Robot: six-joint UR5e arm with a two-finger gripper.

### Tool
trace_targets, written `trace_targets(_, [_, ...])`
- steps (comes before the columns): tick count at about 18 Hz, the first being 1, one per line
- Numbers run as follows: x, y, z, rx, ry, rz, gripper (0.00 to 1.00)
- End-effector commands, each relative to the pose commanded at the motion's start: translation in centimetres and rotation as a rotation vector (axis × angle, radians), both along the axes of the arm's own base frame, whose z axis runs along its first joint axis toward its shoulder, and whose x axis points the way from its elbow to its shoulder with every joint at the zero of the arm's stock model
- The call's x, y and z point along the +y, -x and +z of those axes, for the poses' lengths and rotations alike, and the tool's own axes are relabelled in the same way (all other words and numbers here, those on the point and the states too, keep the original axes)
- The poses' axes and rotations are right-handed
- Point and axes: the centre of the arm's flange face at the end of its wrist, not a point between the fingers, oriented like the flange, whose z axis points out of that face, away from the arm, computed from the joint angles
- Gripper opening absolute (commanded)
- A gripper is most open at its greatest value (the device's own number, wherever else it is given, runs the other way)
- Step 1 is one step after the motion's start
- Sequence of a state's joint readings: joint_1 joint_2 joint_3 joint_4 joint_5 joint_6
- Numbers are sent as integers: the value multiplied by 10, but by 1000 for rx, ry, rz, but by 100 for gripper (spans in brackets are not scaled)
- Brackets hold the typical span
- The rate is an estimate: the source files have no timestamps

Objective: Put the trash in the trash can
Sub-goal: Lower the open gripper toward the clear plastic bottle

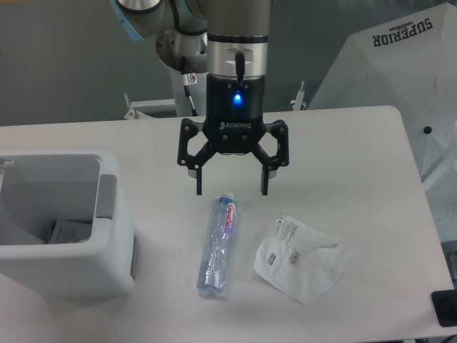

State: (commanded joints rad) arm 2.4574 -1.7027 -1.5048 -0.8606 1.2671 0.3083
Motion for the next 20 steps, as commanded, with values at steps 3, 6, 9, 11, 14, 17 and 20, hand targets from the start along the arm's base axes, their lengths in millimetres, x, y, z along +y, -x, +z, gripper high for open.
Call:
trace_targets(3, [2,1,1,28,13,-34,100])
trace_targets(6, [2,4,-7,36,34,-29,100])
trace_targets(9, [13,17,-28,33,41,-28,100])
trace_targets(11, [20,27,-43,48,32,-13,100])
trace_targets(14, [38,47,-78,16,60,-17,100])
trace_targets(17, [46,59,-86,10,63,-14,100])
trace_targets(20, [54,68,-115,-18,95,-23,100])
